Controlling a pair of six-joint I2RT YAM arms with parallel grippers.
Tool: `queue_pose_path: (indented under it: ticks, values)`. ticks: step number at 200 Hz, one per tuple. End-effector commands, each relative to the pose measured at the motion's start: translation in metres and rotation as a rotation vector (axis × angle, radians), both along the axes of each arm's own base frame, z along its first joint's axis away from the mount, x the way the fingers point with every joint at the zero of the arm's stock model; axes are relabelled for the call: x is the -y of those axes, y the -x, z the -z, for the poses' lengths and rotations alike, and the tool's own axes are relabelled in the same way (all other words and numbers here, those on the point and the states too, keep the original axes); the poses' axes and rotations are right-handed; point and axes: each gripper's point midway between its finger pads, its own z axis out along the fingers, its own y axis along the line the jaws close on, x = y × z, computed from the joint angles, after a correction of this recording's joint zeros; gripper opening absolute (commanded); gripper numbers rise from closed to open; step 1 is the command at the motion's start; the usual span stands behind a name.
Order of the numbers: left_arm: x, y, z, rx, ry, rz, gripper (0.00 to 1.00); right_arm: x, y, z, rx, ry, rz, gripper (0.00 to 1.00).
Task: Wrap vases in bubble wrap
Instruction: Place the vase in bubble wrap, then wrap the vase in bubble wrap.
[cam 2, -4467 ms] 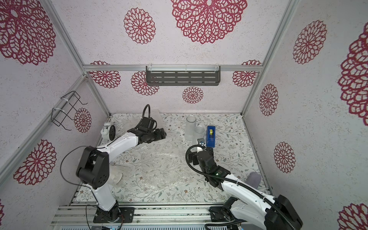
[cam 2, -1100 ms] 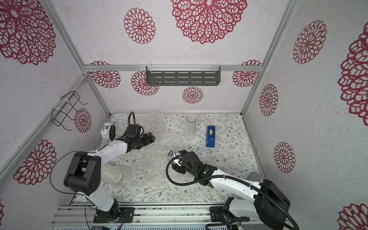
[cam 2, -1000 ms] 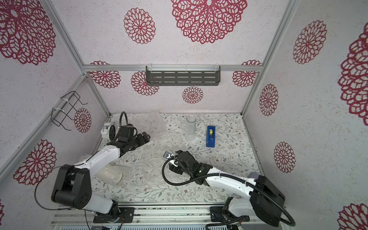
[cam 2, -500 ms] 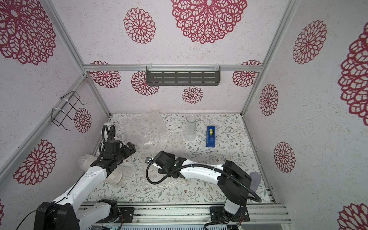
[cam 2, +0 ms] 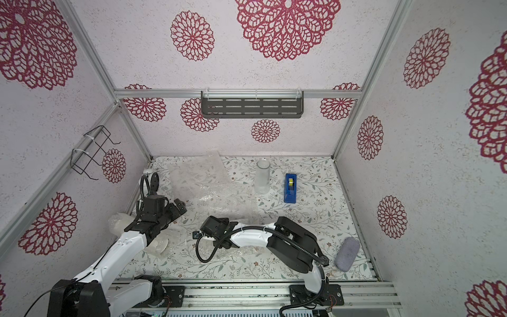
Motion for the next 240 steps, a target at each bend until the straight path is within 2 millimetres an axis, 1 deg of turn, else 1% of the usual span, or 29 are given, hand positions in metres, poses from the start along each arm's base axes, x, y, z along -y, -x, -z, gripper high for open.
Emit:
queue_pose_path:
  ticks: [1, 15, 31, 59, 75, 84, 109, 130, 132, 136, 152, 163, 180, 198, 209, 223, 240]
  values:
    - [0.002, -0.001, 0.0, 0.004, 0.014, 0.018, 0.99, -0.003, 0.004, -0.006, 0.0, -0.014, -0.026, 0.74]
    - [0.005, -0.001, 0.002, -0.008, 0.022, 0.032, 0.99, -0.002, 0.007, -0.01, 0.006, -0.033, -0.035, 0.8]
    - [0.009, -0.003, 0.003, -0.017, 0.035, 0.043, 0.99, -0.002, 0.01, -0.018, 0.003, -0.068, -0.04, 0.84]
    - [0.016, -0.007, 0.004, -0.031, 0.051, 0.067, 0.98, 0.001, 0.015, -0.041, 0.007, -0.147, -0.036, 0.89]
    - [0.026, -0.008, 0.003, -0.042, 0.041, 0.101, 0.96, 0.005, 0.018, -0.058, 0.01, -0.201, -0.027, 0.89]
    - [0.033, -0.008, 0.001, -0.05, 0.027, 0.124, 0.96, 0.01, 0.022, -0.069, 0.006, -0.232, -0.022, 0.89]
    - [0.059, -0.008, -0.001, -0.072, 0.001, 0.203, 0.94, 0.03, 0.038, -0.089, -0.026, -0.283, -0.009, 0.89]
    - [0.077, -0.005, 0.005, -0.1, -0.007, 0.252, 0.91, 0.054, 0.053, -0.095, -0.04, -0.3, -0.007, 0.86]
    - [0.079, -0.004, 0.006, -0.103, -0.007, 0.256, 0.9, 0.051, 0.063, -0.095, -0.047, -0.302, -0.029, 0.86]
    - [0.082, -0.003, 0.008, -0.111, -0.007, 0.264, 0.89, 0.054, 0.069, -0.095, -0.057, -0.304, -0.037, 0.85]
    - [0.093, 0.0, 0.017, -0.14, -0.008, 0.285, 0.86, 0.066, 0.087, -0.092, -0.105, -0.313, -0.043, 0.8]
    - [0.1, 0.002, 0.023, -0.16, -0.008, 0.3, 0.84, 0.073, 0.1, -0.086, -0.138, -0.308, -0.048, 0.78]
    - [0.111, 0.006, 0.031, -0.183, -0.006, 0.322, 0.82, 0.077, 0.119, -0.069, -0.196, -0.3, -0.056, 0.75]
    - [0.121, 0.009, 0.038, -0.201, -0.008, 0.342, 0.81, 0.079, 0.131, -0.046, -0.247, -0.29, -0.037, 0.72]
    - [0.124, 0.01, 0.043, -0.213, -0.01, 0.347, 0.8, 0.081, 0.134, -0.033, -0.26, -0.27, -0.015, 0.69]
    - [0.127, 0.009, 0.046, -0.22, -0.005, 0.349, 0.8, 0.084, 0.128, -0.021, -0.245, -0.254, 0.035, 0.66]
    - [0.13, 0.007, 0.048, -0.224, 0.0, 0.354, 0.8, 0.085, 0.125, -0.009, -0.231, -0.237, 0.053, 0.63]
